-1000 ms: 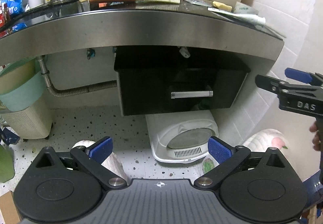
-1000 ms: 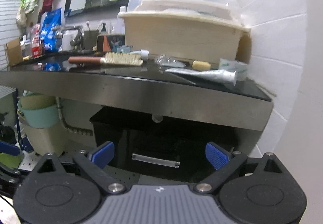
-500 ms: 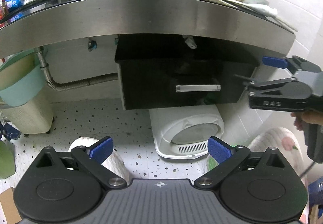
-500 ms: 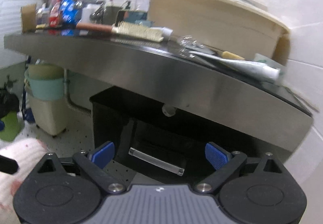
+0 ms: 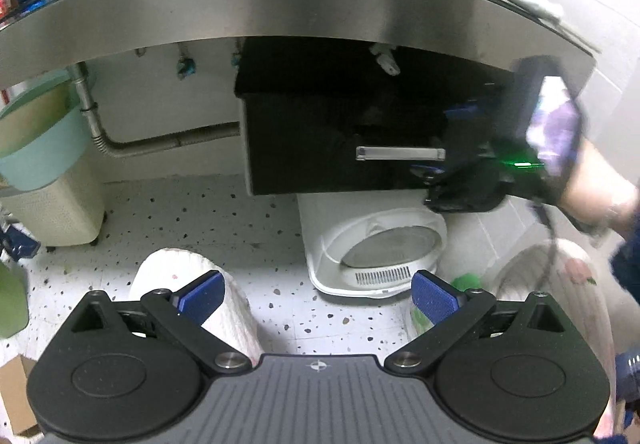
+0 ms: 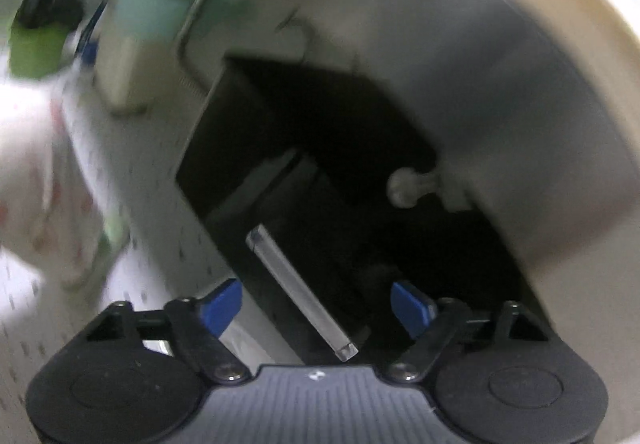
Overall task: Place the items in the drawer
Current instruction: 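Lower the right tool toward the silver handle of the black drawer, then close the right gripper on the silver drawer handle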
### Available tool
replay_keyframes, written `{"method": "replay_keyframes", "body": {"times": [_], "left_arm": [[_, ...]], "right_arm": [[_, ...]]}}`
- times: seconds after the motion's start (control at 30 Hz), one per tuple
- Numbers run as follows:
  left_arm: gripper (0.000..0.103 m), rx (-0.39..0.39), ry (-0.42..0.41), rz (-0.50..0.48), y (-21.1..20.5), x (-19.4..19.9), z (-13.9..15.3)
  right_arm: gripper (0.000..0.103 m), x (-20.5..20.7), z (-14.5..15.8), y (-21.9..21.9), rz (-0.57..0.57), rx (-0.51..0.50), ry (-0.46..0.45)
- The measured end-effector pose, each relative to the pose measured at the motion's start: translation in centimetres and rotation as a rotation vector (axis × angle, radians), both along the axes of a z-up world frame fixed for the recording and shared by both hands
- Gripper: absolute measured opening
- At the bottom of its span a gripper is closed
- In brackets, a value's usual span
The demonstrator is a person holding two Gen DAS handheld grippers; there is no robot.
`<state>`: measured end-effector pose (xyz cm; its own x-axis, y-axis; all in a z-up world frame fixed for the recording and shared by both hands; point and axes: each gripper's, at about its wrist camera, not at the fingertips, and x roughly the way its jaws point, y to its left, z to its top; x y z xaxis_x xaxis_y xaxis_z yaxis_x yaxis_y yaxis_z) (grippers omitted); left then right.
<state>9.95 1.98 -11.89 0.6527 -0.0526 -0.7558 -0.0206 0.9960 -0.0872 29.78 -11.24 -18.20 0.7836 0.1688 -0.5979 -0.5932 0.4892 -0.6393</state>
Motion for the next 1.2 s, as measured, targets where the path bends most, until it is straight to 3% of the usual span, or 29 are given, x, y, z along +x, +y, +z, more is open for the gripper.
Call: {"method": "replay_keyframes", "body": {"times": [0.1, 0.77, 1.0, 1.2], "left_arm": [[0.101, 0.008, -0.015, -0.015, -0.2, -0.5, -0.2], [0.101, -0.043, -0.001, -0.065, -0.8, -1.8, -1.7], [0.101, -0.05, -0.006, -0.063, -0.9, -2.0, -1.6], [0.101, -0.065, 0.0, -0.054, -0.6, -2.2, -1.7]], "right_arm": [[0.069, 1.4, -1.8, 1.1, 0.018, -0.105, 0.022], [0.07, 6.1, -6.4, 3.5, 0.055, -0.345, 0.109], [0.07, 7.1, -7.7, 3.8, 0.044, -0.364, 0.137], [0.083, 7.1, -8.7, 4.0, 0.037, -0.372, 0.131]]}}
